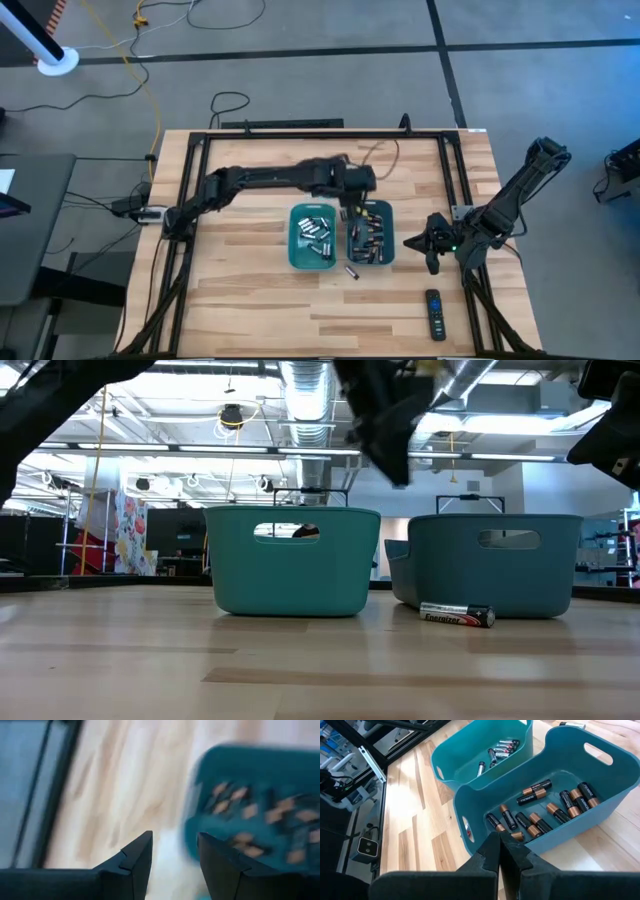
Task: Sort batteries
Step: Put the silver battery into the green bin
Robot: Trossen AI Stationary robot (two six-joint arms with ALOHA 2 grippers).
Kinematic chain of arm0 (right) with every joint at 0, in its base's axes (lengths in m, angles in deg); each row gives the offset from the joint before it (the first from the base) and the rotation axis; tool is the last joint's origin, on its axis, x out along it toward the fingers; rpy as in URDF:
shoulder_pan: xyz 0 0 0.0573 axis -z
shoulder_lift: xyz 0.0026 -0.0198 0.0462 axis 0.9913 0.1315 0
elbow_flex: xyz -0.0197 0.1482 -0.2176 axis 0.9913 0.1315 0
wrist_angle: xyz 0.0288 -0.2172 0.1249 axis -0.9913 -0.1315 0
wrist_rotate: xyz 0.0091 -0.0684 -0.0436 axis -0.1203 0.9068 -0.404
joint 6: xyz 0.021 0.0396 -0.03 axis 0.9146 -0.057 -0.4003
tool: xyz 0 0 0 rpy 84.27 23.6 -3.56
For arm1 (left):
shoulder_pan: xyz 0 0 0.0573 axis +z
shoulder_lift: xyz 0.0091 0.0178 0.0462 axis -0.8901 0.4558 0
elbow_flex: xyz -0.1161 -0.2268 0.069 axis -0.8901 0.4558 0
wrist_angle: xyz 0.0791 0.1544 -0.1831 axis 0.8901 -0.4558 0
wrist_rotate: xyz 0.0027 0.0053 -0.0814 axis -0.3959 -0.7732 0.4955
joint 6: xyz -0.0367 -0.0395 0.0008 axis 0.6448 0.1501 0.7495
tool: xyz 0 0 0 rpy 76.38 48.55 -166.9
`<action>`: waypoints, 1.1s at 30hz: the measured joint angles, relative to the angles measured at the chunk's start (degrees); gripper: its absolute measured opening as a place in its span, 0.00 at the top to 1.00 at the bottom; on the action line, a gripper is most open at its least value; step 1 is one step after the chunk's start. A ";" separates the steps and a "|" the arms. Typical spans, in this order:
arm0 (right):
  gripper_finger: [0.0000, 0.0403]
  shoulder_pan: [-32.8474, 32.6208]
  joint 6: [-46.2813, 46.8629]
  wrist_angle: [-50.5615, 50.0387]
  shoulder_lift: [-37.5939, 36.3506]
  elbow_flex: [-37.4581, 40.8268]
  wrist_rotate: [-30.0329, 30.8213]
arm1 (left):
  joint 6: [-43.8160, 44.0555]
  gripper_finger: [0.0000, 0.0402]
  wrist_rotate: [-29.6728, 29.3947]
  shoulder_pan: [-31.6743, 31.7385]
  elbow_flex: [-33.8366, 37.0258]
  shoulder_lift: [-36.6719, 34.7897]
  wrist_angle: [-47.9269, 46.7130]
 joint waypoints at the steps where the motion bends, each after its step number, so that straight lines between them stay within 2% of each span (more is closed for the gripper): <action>1: 0.93 0.00 0.00 -0.01 0.00 0.00 0.00 | 0.00 0.62 -0.92 0.89 -0.24 0.00 -1.73; 8: 0.93 -0.01 0.00 -0.01 0.00 0.00 -0.01 | 0.34 0.62 1.27 8.94 -0.24 0.04 -12.50; 13: 0.93 -0.02 0.00 -0.01 0.00 0.00 -0.01 | -0.63 0.62 8.27 14.16 -0.24 0.04 -13.58; 20: 0.93 0.00 0.00 -1.69 0.00 0.00 0.00 | -1.75 0.62 11.72 18.19 4.31 0.04 -12.02; 26: 0.93 0.00 2.03 -5.46 0.00 0.00 0.02 | -1.76 0.62 18.74 18.34 12.06 0.11 -6.49; 29: 0.93 0.00 4.66 -7.87 0.00 0.00 0.02 | -1.92 0.62 21.46 18.20 13.30 0.07 -4.73; 33: 0.93 0.00 5.90 -9.22 0.00 0.00 0.04 | -3.00 0.62 21.45 18.30 13.59 0.11 -3.24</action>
